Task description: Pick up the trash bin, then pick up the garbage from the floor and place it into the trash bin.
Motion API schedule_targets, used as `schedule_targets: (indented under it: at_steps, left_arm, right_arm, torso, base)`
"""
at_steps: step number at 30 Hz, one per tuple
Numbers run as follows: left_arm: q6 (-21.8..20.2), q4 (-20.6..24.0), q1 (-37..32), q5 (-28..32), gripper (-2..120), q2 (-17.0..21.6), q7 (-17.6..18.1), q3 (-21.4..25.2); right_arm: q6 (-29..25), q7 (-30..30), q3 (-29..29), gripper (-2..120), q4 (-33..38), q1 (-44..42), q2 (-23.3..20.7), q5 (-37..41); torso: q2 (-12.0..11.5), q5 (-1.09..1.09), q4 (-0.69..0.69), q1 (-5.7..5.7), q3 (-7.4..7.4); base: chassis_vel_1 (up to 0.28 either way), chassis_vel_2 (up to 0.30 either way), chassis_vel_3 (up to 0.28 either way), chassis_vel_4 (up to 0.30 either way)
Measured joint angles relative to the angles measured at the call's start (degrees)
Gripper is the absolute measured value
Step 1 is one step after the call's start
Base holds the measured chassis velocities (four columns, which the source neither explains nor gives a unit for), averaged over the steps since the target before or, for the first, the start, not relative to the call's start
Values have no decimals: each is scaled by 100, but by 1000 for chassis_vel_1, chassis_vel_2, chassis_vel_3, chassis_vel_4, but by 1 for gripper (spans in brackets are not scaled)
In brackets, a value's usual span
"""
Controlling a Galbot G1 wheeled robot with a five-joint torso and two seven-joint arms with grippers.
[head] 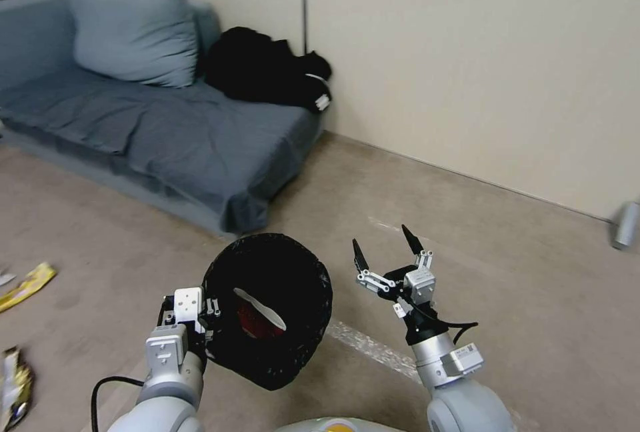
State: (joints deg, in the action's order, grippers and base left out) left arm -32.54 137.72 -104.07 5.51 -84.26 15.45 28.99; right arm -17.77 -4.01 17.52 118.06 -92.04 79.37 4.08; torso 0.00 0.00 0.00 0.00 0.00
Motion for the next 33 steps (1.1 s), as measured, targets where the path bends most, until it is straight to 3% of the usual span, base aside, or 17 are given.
schedule_targets:
  at_steps: [33]
  left_arm:
    - [16, 83, -65, -63, 3, -32, -14, 42]
  right_arm:
    - [64, -123, -218, 100, -46, -41, -51, -86]
  torso:
    - [0, 0, -1, 0, 0]
  base:
    - [130, 126, 127, 125]
